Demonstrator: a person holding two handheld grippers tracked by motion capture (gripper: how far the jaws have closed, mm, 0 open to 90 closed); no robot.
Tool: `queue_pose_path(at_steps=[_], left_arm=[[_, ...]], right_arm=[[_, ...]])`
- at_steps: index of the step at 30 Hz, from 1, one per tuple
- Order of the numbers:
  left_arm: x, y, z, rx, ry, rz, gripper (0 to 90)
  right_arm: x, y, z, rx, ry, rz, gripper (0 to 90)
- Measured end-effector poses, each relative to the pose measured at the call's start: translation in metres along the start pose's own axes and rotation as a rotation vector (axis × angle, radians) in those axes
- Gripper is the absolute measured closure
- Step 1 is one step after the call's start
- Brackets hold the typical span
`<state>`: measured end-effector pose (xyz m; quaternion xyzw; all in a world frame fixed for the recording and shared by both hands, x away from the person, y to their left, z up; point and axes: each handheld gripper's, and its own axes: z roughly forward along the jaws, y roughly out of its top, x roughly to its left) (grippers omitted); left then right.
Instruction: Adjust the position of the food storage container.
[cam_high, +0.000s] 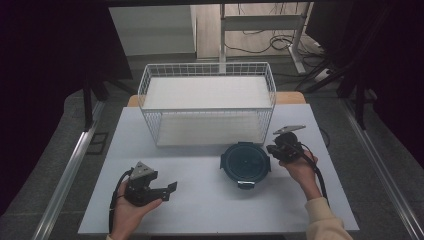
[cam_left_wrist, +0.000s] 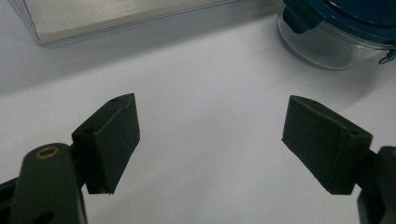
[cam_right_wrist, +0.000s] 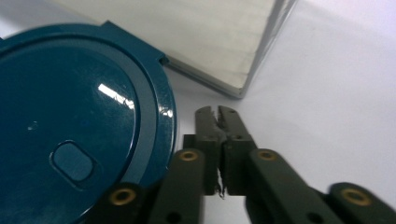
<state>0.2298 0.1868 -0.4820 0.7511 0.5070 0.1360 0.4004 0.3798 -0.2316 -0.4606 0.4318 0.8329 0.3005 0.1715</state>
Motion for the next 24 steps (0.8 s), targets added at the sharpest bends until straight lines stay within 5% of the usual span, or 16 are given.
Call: queue_pose_path(at_steps=[4,13,24], left_arm=[[0.003,-0.001,-0.001,-0.002,0.006,-0.009,19.1],[0.004,-0.001,0.002,0.005,0.004,-0.006,19.6],[0.008,-0.002,0.001,0.005,0.011,-0.011,20.6]], right_arm=[[0.003,0.002,0.008,0.020,0.016,-0.023,89.7],[0.009,0.001,0.015,0.048,-0.033,-0.093,90.0],[0.020,0.002,0.016,0.038,0.010,-0.120,90.0]])
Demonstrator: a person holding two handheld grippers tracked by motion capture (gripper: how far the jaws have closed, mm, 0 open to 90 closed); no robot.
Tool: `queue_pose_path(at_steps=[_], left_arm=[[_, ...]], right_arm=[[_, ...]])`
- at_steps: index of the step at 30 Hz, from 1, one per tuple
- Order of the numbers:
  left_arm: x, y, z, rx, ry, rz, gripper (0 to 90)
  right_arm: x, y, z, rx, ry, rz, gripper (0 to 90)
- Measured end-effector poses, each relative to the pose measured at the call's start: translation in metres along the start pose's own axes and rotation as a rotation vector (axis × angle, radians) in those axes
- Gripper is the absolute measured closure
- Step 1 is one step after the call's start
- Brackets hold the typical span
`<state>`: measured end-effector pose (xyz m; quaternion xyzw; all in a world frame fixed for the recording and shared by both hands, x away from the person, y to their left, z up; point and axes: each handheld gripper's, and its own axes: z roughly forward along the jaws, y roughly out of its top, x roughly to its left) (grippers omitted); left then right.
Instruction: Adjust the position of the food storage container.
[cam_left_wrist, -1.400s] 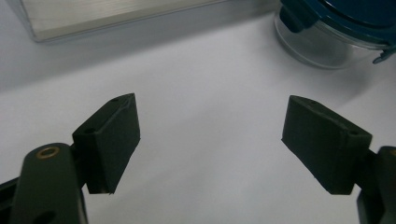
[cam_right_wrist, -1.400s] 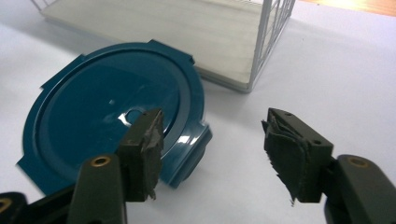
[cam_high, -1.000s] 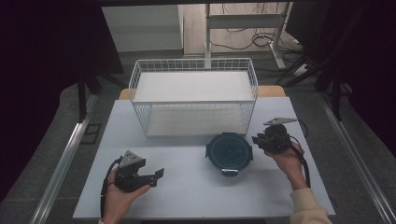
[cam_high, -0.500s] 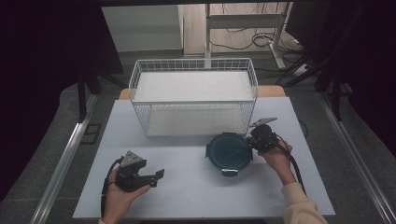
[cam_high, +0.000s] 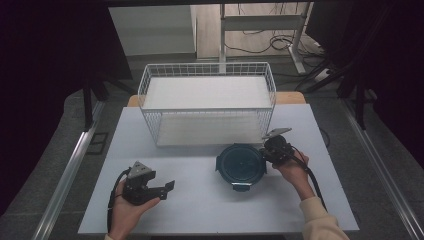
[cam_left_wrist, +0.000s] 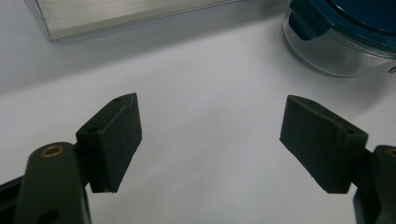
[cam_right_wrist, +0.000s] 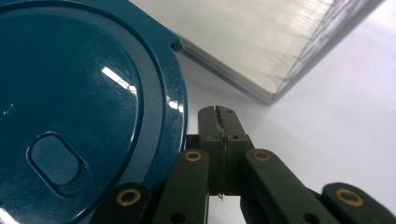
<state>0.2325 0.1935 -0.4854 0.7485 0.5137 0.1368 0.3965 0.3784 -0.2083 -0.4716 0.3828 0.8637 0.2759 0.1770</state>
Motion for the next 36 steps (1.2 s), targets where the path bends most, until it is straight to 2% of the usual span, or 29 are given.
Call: queue_pose_path(at_steps=[14,24,36], left_arm=[[0.003,0.002,-0.004,-0.010,0.005,-0.004,20.7],[0.003,0.003,-0.005,-0.014,0.009,0.001,20.9],[0.002,0.003,-0.002,-0.005,0.009,0.005,20.9]], right_arm=[[0.017,0.004,0.001,-0.016,0.053,-0.036,90.0],[0.034,0.009,0.005,-0.021,0.129,-0.051,90.0],[0.055,0.012,0.012,-0.023,0.148,-0.079,90.0]])
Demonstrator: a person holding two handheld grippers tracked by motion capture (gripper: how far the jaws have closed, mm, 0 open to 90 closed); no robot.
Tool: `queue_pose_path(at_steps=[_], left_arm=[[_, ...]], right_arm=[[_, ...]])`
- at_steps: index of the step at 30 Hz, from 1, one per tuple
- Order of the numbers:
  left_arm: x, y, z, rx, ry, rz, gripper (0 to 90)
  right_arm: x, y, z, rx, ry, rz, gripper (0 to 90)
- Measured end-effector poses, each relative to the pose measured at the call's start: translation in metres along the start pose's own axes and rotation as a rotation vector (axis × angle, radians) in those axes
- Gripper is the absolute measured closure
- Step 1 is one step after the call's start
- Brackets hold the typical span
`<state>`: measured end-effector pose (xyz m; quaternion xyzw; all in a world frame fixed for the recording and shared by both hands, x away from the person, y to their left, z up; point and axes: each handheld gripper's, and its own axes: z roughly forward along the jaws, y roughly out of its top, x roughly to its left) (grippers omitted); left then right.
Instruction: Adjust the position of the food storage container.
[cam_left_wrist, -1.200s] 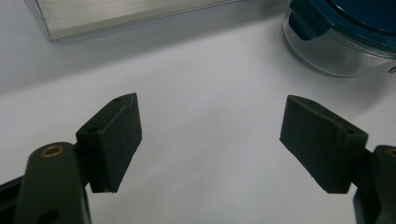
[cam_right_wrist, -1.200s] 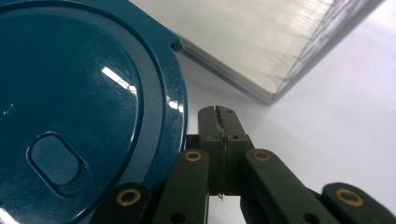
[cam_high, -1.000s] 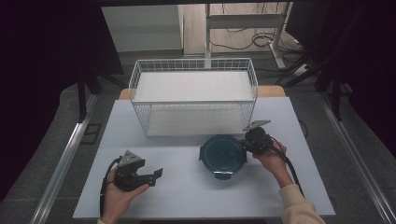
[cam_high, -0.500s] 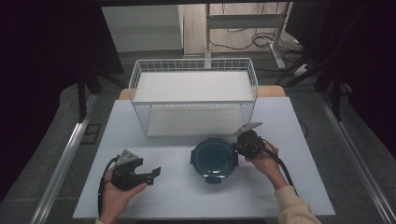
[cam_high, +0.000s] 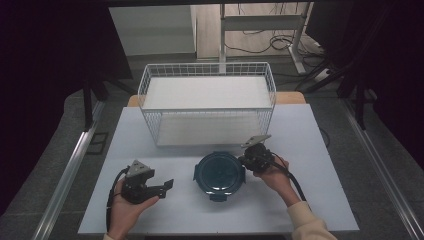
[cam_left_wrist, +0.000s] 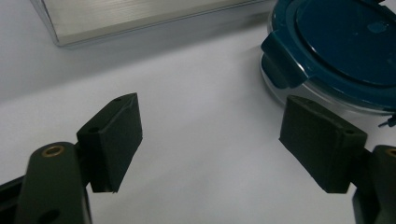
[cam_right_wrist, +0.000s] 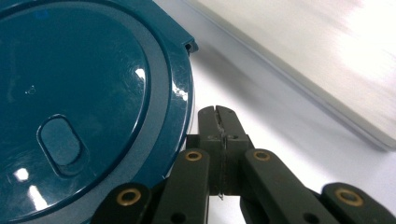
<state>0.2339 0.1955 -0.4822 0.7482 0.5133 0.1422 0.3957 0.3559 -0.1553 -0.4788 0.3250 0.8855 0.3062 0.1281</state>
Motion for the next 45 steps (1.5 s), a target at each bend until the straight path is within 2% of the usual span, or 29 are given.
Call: queue_pose_path(at_steps=[3,8,10,12,14,16,20,23,24,26,27,30,34,37,45], left_arm=[[0.000,-0.001,0.000,-0.002,0.001,-0.001,20.9],[0.004,-0.001,0.000,-0.002,-0.012,-0.012,21.0],[0.006,0.000,0.000,-0.009,-0.037,-0.025,21.1],[0.007,0.002,0.000,-0.020,-0.030,-0.023,21.2],[0.008,0.004,-0.002,-0.042,-0.027,-0.024,21.8],[0.011,0.004,-0.003,-0.052,-0.024,-0.026,22.3],[0.013,0.001,-0.004,-0.050,-0.031,-0.035,22.2],[0.015,0.000,-0.006,-0.054,-0.027,-0.043,22.2],[0.015,0.000,-0.007,-0.057,-0.027,-0.046,22.2],[0.014,0.001,-0.008,-0.059,-0.026,-0.047,22.2],[0.013,0.001,-0.008,-0.060,-0.026,-0.045,22.2],[0.012,0.001,-0.008,-0.055,-0.025,-0.042,22.1],[0.011,-0.001,-0.008,-0.049,-0.018,-0.041,22.0],[0.010,-0.001,-0.009,-0.052,-0.017,-0.045,22.0],[0.004,0.000,-0.012,-0.054,-0.023,-0.059,20.5]], right_arm=[[0.006,0.002,0.004,-0.012,0.010,-0.013,90.0],[0.012,0.005,0.010,-0.028,0.033,-0.005,90.0],[0.012,0.006,0.010,-0.031,0.038,-0.004,90.0],[0.010,0.004,0.009,-0.060,0.036,0.000,90.0],[0.007,0.001,0.000,-0.094,-0.037,0.009,90.0],[0.001,-0.004,-0.017,-0.140,-0.021,0.052,90.0],[-0.003,-0.019,-0.042,-0.197,-0.019,0.107,90.0],[-0.002,-0.038,-0.055,-0.216,-0.002,0.146,89.7],[-0.002,-0.044,-0.058,-0.219,-0.008,0.152,85.7],[-0.002,-0.055,-0.064,-0.244,-0.018,0.191,63.9],[-0.003,-0.059,-0.067,-0.257,-0.024,0.217,56.9],[-0.006,-0.068,-0.073,-0.292,0.013,0.274,40.4],[-0.010,-0.071,-0.077,-0.309,0.038,0.290,32.6],[-0.010,-0.070,-0.076,-0.311,0.056,0.281,28.9],[-0.012,-0.071,-0.078,-0.293,0.051,0.291,23.5]])
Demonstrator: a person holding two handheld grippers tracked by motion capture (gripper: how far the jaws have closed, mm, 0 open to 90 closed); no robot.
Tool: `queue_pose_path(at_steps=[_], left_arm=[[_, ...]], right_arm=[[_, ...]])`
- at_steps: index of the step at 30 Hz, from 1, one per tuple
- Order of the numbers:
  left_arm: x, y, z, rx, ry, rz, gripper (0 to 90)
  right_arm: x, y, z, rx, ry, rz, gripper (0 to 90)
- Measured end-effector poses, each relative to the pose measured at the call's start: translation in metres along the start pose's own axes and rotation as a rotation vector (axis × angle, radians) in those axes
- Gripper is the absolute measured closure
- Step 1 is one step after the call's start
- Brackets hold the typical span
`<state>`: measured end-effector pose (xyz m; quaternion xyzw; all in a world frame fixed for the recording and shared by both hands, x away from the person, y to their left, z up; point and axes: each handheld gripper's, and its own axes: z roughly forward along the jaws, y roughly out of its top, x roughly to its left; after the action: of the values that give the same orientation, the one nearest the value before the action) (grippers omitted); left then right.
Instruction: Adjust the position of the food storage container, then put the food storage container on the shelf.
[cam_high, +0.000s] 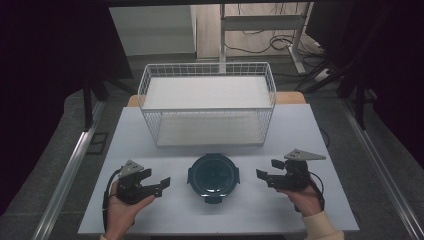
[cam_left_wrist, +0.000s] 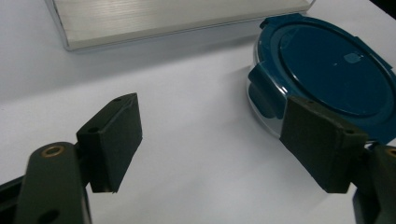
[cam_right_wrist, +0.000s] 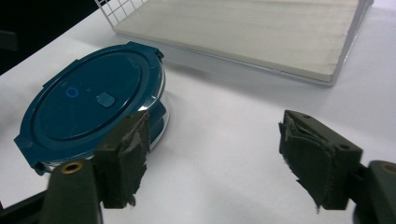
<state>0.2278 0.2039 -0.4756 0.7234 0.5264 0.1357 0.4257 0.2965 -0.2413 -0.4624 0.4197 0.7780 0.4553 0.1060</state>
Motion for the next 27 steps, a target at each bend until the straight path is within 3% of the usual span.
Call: queue_pose_path(at_steps=[7,13,18,20,22,27], left_arm=[[0.000,0.000,0.004,0.010,-0.012,-0.003,20.2],[0.006,0.000,0.006,-0.001,-0.033,-0.037,20.1],[-0.005,0.003,0.007,0.001,-0.109,-0.047,19.7],[-0.011,0.006,0.009,0.008,-0.104,-0.031,19.5],[-0.016,0.008,0.014,0.021,-0.138,-0.034,18.9],[-0.023,0.012,0.022,0.050,-0.175,-0.031,17.4]], right_arm=[[0.004,0.002,0.005,0.019,0.025,0.008,23.2],[0.006,0.001,0.008,0.023,0.041,0.046,21.6],[0.012,0.001,0.013,0.038,0.063,0.054,19.6],[0.017,0.002,0.015,0.049,0.083,0.065,18.3],[0.020,0.002,0.018,0.049,0.100,0.076,17.4],[0.027,0.004,0.028,0.080,0.122,0.087,16.1]])
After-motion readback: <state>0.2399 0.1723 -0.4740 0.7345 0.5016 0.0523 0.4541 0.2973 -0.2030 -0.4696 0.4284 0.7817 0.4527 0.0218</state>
